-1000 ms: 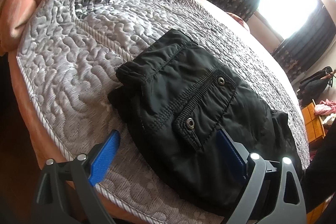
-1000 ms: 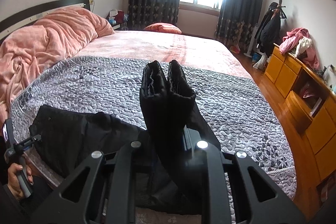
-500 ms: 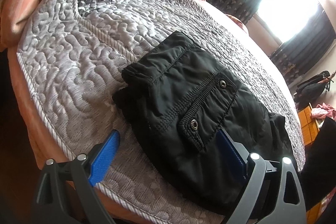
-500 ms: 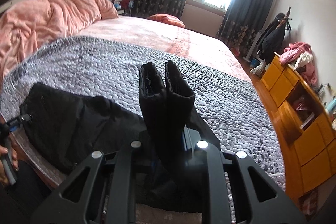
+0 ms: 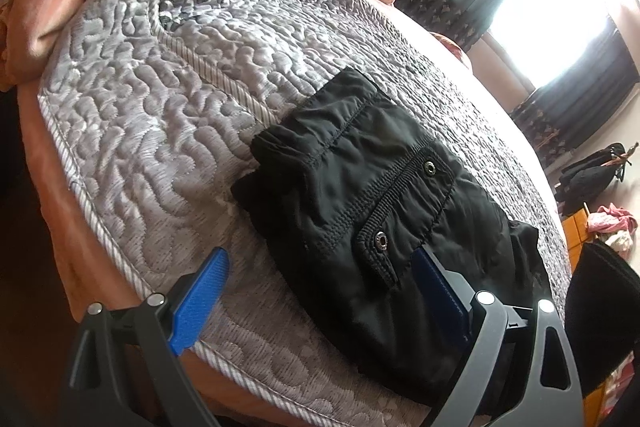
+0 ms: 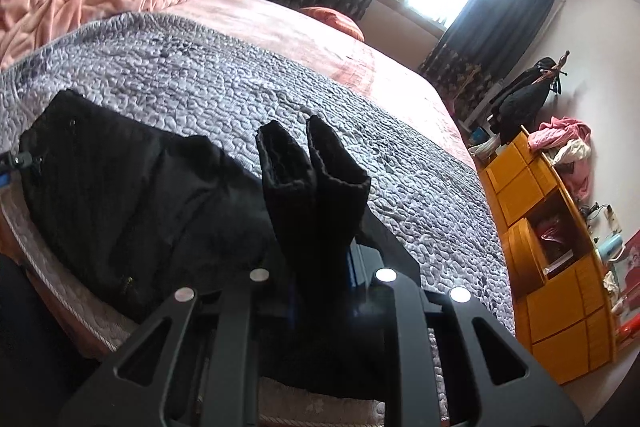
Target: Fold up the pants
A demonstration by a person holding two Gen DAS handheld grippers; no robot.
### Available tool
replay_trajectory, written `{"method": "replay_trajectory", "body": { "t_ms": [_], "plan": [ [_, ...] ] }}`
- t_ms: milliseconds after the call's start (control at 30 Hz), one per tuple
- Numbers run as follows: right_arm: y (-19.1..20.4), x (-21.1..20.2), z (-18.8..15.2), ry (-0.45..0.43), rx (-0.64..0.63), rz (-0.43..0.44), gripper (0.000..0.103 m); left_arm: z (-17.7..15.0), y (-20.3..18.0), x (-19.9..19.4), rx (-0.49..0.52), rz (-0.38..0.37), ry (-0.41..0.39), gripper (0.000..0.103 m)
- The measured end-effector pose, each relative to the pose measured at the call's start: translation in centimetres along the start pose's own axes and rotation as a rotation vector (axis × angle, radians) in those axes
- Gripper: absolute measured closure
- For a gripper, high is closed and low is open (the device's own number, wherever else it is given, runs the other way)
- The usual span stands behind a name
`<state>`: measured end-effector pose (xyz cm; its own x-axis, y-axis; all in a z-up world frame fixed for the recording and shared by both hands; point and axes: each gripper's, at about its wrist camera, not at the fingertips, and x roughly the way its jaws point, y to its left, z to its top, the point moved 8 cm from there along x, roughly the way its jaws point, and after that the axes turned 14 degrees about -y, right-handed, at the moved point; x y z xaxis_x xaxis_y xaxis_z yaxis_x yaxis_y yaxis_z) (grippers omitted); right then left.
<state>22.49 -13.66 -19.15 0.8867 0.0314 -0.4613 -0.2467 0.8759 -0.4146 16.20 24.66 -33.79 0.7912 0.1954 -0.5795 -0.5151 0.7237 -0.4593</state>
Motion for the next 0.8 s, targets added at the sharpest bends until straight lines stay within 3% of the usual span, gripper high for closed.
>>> {"method": "replay_trajectory", "body": {
  "t_ms": [333,800],
  "plan": [
    [2.3,1.1,-1.5,0.030,-0.100,-0.041,0.086,0.2,0.5,-0.2,-0.007,-0.004,0.001,0.010],
    [6.5,3.8,-3.9,0.062,-0.340,-0.112,0.086,0.3,0.9,-0.4,-0.022,-0.009,0.003,0.010]
  ]
}}
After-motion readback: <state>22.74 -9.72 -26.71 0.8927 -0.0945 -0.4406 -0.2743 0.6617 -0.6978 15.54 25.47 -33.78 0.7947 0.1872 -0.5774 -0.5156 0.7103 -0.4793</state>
